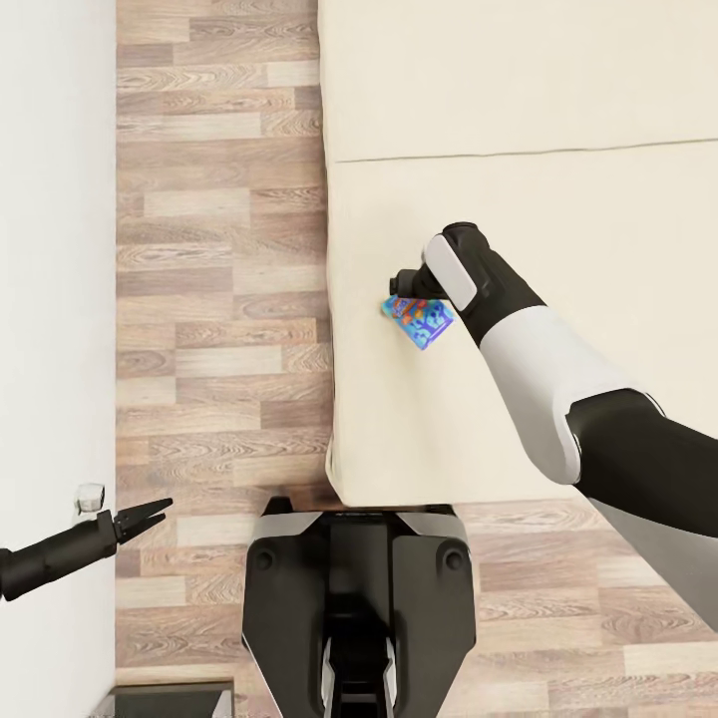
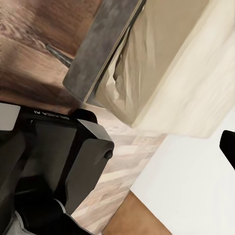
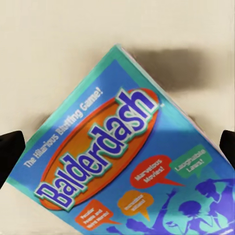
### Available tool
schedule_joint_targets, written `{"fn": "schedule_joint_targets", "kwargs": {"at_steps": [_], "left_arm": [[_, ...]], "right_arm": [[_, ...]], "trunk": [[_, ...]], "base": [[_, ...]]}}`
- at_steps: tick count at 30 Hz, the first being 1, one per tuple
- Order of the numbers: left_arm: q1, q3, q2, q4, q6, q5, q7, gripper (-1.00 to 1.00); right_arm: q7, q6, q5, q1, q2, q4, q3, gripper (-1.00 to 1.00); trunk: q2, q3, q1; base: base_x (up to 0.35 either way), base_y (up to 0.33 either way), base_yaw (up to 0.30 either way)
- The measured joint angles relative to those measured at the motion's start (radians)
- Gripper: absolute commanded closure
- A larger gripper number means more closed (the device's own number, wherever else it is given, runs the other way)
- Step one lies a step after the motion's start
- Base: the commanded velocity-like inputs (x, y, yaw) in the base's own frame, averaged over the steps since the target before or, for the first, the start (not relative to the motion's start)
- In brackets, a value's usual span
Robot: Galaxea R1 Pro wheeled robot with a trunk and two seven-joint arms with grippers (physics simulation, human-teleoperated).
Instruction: Put all the toys in the child's room - the three board games (two on the bed and one on the table), the two jigsaw puzzles on the table, and the tennis ball on the table - inside the toy box on the table in the child's room.
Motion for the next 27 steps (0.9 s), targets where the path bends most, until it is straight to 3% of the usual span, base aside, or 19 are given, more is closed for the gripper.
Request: {"fn": "schedule_joint_targets", "kwargs": {"at_steps": [27], "left_arm": [[0.000, 0.000, 0.000, 0.001, 0.000, 0.000, 0.001, -1.00]], "right_arm": [[0.001, 0.001, 0.001, 0.000, 0.000, 0.000, 0.000, -1.00]], "trunk": [[0.000, 0.000, 0.000]], "base": [[-0.074, 0.000, 0.000]]}}
